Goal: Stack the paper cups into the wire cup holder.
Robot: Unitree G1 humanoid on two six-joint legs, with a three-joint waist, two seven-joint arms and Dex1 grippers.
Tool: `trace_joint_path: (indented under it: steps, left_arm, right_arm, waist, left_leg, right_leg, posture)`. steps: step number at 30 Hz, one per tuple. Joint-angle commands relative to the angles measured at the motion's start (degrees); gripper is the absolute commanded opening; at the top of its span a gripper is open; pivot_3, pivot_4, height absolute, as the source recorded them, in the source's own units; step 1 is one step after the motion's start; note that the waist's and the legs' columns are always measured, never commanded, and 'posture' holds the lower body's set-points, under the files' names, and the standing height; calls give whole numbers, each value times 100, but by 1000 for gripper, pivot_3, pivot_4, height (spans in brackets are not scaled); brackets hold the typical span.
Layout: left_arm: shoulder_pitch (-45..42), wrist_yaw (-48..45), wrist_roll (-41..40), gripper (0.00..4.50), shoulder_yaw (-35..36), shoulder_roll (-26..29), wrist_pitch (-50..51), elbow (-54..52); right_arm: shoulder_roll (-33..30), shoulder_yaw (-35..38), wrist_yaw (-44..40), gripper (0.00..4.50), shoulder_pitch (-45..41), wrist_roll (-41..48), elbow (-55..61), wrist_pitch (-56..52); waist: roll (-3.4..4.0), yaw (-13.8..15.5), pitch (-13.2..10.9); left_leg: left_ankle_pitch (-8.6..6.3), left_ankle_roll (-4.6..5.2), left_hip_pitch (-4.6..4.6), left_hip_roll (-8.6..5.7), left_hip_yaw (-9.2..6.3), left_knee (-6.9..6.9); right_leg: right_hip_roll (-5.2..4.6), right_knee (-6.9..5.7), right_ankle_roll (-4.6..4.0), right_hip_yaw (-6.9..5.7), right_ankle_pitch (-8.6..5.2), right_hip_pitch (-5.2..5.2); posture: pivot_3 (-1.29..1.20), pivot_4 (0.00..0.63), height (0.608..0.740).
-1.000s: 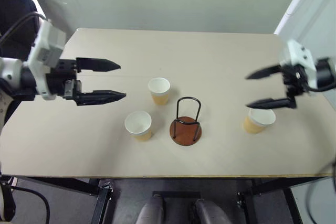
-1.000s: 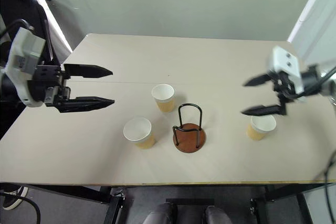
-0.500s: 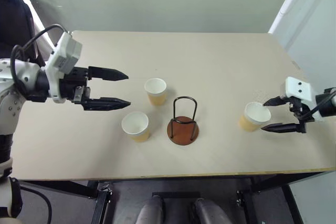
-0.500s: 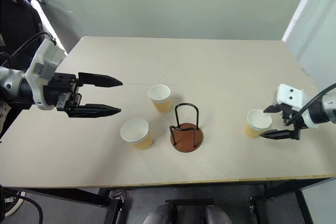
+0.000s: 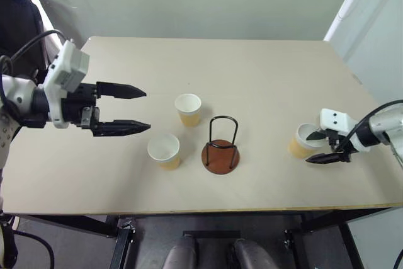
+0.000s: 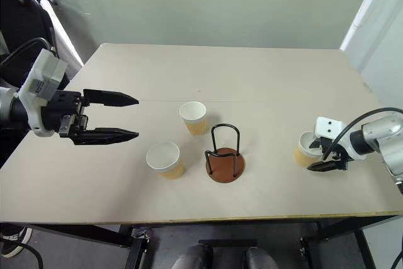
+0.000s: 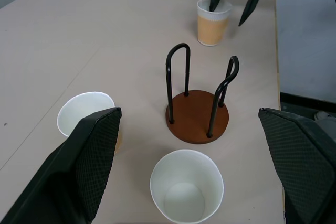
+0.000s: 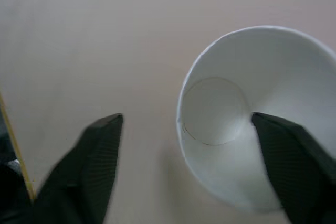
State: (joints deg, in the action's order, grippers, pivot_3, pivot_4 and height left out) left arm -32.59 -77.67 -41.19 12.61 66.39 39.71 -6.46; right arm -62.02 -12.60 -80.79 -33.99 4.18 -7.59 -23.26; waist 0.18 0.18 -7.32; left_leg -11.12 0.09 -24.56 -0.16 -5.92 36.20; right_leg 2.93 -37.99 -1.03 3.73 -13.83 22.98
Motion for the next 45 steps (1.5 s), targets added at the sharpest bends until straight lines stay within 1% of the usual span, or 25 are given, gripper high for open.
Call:
trace_joint_path:
  steps: [1,3,7,8,12,13,17,19,20,22,26,29,35,38,43,45]
  left_arm:
    - [5,56,-82,4500,273,109,41,-161]
    - [55,71,-102,4500,331,129,67,-195]
    - [193,113,-127,4500,459,146,102,-289]
    - [222,121,-135,4500,490,150,112,-314]
    - [393,215,-133,4500,658,182,166,-391]
    - [454,218,-138,4500,709,197,170,-404]
    - [519,244,-238,4500,827,228,227,-466]
    - [529,252,-251,4500,822,216,212,-451]
    - [536,266,-232,4500,795,207,192,-426]
    - [589,308,-123,4500,680,184,125,-393]
    - [798,334,94,4500,487,243,43,-528]
    - [889,358,240,4500,525,274,-41,-466]
    - [1161,359,82,4500,911,278,92,-700]
    - [1224,388,27,4500,1009,293,132,-778]
    - [1302,430,11,4500,1070,340,133,-837]
    - [1327,423,2,4500,1060,374,150,-858]
  right_arm:
    - [16,-30,-52,2487,-183,-152,-97,214]
    - [52,-28,-110,1774,-229,-164,-133,262]
    - [63,4,-255,196,-391,-138,-134,339]
    - [45,43,-334,27,-404,-70,-74,326]
    - [-152,402,-879,27,-303,609,594,43]
    - [-170,514,-968,27,-492,787,705,-90]
    - [325,743,-969,27,-2196,1529,834,-798]
    - [687,693,-1012,27,-2690,1929,1086,-1077]
    - [849,631,-1020,27,-2809,2038,1219,-1136]
    - [1144,417,-982,27,-2871,2099,1501,-1148]
    - [1551,-15,-856,27,-2784,1934,1752,-1014]
    - [1753,-198,-748,27,-2714,1819,1683,-907]
    - [1834,-248,-637,27,-2467,1808,1790,-919]
    - [1899,-410,-545,27,-2394,1551,1748,-657]
    - [1946,-498,-487,27,-2393,1438,1685,-618]
    - [1960,-529,-483,396,-2395,1402,1655,-594]
  waist:
    - [0,2,0]
    - [0,4,0]
    - [0,0,0]
    - [0,0,0]
    - [1,1,0]
    - [1,1,-1]
    - [16,-57,-8]
    - [8,-69,-3]
    - [-5,-69,5]
    - [-27,-69,17]
    - [-15,-33,9]
    - [-16,-27,9]
    - [-17,-25,9]
    - [-17,-29,9]
    - [-17,-31,9]
    - [-17,-31,9]
  left_leg:
    - [0,0,-1,0,0,0]
    - [0,0,-2,0,-1,0]
    - [-1,1,-3,0,0,-1]
    - [-1,1,-3,0,0,-1]
    - [0,0,-3,0,1,-1]
    - [0,0,-4,0,2,-2]
    - [7,-2,-5,0,16,-3]
    - [11,1,5,3,17,-11]
    - [11,1,11,8,16,-15]
    - [9,1,24,15,7,-20]
    - [5,-7,11,16,4,-12]
    - [5,-7,-11,17,4,-8]
    - [5,-8,-21,17,3,-9]
    - [7,-10,-21,20,3,-9]
    - [7,-10,-19,20,2,-8]
    - [7,-10,-19,20,2,-8]
  right_leg:
    - [0,0,0,0,0,1]
    - [0,0,0,-1,0,1]
    - [0,2,-1,0,0,2]
    - [0,1,-2,0,1,2]
    - [0,1,-2,-1,1,1]
    - [0,2,-2,-1,0,2]
    - [0,-2,-7,14,2,15]
    - [5,-3,-10,16,1,12]
    - [8,-3,-17,15,-3,7]
    - [16,-2,-38,7,-16,-5]
    - [16,-3,-43,2,-18,5]
    - [17,-5,-42,1,-11,27]
    - [17,-4,-46,-2,-8,35]
    - [18,-6,-51,-4,-5,38]
    - [18,-13,-54,-5,-3,38]
    - [18,-13,-54,-5,-3,39]
  posture:
    - [0,150,740]
    - [0,150,740]
    - [0,150,740]
    - [0,150,740]
    - [0,150,740]
    - [0,150,740]
    - [0,150,740]
    - [0,150,740]
    - [0,150,740]
    - [0,150,740]
    - [0,150,740]
    - [0,150,740]
    - [0,150,740]
    - [0,150,740]
    - [0,150,740]
    - [0,150,740]
